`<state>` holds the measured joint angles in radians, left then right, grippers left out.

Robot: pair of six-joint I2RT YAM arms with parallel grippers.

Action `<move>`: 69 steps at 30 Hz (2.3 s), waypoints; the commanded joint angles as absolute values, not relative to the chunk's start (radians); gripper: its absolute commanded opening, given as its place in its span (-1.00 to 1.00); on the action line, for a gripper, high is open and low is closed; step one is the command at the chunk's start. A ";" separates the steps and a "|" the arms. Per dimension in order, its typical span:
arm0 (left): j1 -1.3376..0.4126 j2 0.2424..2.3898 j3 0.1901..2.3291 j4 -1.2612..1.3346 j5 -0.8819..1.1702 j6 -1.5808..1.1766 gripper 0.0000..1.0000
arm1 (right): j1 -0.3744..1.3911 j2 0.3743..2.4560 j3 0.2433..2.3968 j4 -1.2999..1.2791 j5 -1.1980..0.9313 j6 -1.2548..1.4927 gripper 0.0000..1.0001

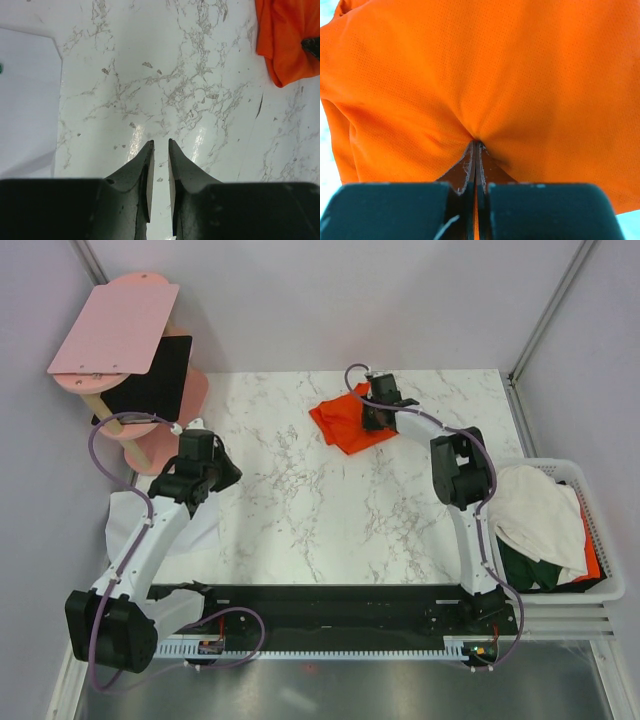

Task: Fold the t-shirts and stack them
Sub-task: Put the neatly folded tshirt into the corner of the board with the right arm

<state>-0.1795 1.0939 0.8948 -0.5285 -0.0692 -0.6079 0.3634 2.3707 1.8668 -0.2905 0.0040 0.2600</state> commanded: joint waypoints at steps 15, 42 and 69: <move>-0.196 1.078 0.847 -0.523 -0.060 -0.578 -0.08 | 0.501 2.143 1.727 -0.244 -0.080 0.173 -1.00; -0.212 1.057 0.853 -0.549 -0.083 -0.558 0.99 | 0.517 2.506 2.115 -0.494 0.110 0.164 -1.00; -0.225 1.069 0.824 -0.542 -0.080 -0.569 0.99 | 0.049 2.462 2.068 -0.592 0.233 0.264 -1.00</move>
